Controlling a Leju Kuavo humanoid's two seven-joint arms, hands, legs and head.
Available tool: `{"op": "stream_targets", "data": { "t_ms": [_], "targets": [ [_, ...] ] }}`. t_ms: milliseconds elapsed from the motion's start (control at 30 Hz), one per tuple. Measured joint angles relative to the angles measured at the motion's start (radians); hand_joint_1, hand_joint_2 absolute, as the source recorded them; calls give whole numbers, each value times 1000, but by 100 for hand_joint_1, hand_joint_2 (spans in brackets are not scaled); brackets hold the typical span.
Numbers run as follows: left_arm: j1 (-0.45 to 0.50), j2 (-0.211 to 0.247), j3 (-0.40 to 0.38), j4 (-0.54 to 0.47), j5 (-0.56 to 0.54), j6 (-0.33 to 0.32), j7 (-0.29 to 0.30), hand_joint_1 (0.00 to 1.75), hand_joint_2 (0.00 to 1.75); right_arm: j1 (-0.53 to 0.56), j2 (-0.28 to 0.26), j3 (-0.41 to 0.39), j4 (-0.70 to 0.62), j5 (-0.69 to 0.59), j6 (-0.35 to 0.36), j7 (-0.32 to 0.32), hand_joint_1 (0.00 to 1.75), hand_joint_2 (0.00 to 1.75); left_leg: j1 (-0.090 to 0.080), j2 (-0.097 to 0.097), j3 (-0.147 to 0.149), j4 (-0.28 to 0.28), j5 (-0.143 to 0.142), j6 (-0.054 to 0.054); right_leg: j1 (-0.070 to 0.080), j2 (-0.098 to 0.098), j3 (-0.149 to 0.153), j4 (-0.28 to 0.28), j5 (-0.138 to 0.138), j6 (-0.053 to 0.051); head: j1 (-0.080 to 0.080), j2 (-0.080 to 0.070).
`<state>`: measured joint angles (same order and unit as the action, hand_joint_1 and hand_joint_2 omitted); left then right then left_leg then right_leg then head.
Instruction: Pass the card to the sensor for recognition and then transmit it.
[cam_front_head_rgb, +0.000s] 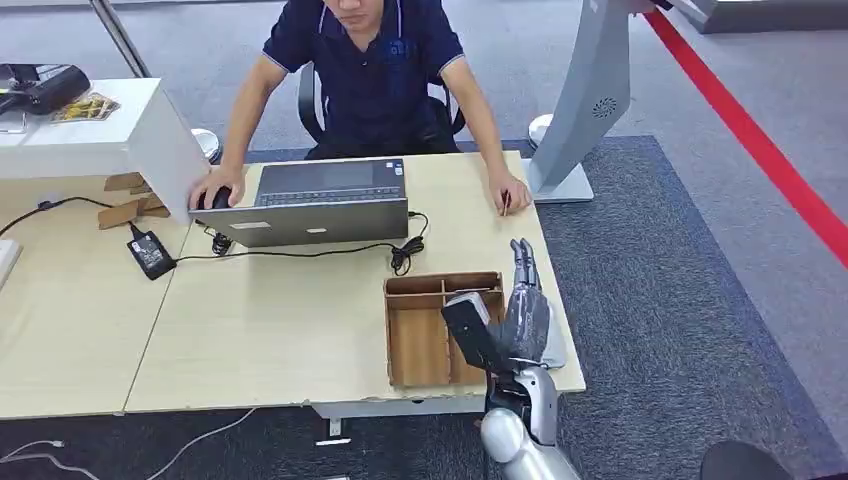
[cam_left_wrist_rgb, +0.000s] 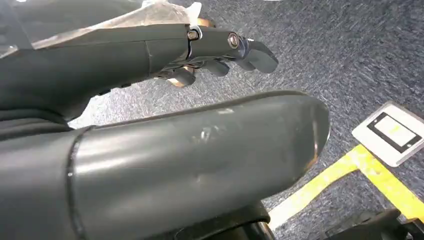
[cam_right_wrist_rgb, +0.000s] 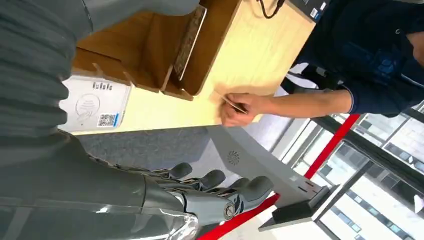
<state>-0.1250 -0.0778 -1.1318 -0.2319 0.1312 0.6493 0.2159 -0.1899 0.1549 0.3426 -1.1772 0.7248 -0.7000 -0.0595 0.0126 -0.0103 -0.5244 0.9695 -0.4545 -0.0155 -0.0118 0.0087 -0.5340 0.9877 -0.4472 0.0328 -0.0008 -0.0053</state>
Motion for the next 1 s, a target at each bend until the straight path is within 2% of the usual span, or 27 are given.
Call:
{"op": "stream_targets", "data": {
  "t_ms": [1000],
  "targets": [
    [0,-1,-2,0,-27,-3,-7,0,0,-78,22,-6,98,17,0,-32,0,175,0,0,0,0,0,0,0,0,0,0,0,0,0,0]
  ]
}}
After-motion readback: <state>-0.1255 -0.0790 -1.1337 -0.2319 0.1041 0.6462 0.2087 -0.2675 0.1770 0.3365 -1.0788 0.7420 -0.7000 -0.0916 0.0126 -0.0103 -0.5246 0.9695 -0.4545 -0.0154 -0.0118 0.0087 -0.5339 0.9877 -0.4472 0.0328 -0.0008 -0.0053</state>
